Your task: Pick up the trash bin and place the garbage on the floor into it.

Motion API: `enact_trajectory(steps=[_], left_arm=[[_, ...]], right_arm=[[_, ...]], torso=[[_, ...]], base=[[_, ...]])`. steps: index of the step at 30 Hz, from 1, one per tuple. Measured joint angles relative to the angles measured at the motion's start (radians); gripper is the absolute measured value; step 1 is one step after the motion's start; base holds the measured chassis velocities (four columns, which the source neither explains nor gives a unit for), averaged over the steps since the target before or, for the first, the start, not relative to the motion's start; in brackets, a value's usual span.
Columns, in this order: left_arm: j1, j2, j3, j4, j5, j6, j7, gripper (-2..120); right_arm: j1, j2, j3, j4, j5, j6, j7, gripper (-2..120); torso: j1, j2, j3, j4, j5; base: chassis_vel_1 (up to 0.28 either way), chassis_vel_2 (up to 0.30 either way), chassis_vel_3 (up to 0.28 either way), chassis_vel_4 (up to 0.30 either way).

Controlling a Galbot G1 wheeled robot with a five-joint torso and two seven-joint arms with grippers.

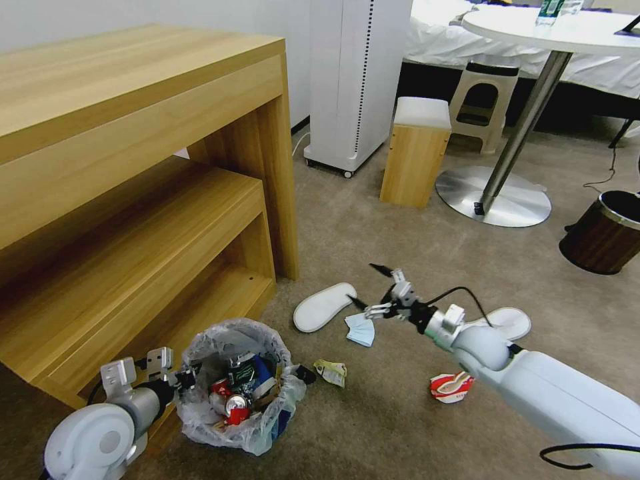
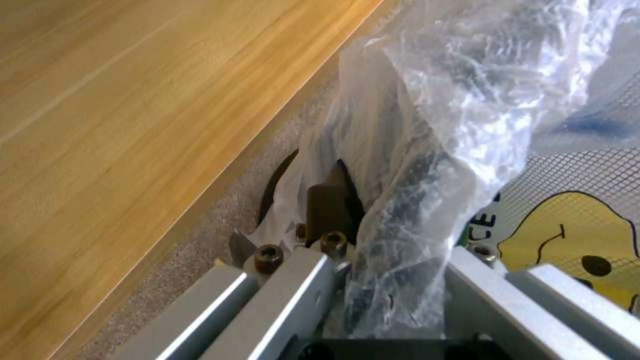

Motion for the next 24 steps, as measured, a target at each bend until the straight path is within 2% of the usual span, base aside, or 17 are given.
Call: enact_trajectory(steps=[11,24], left_arm=[[0.003,-0.005,-0.006,-0.012,-0.001,-0.002,0.000,0],[0.001,-0.002,-0.004,-0.012,-0.001,-0.003,-0.003,0]], right_arm=[[-0.143,-0.030,0.154,-0.026,-0.012,-0.030,0.051,100],[-0.279,-0.090,0.234,-0.086,-0.081,-0.006,0.021,100]], torso=[[0.000,0.000,0.000,-0.0001,-0.0001],[0.000,0.000,0.000,-0.0001,-0.0002]], base=[[0.000,0.000,0.000,0.000],[0.000,0.000,0.000,0.000]])
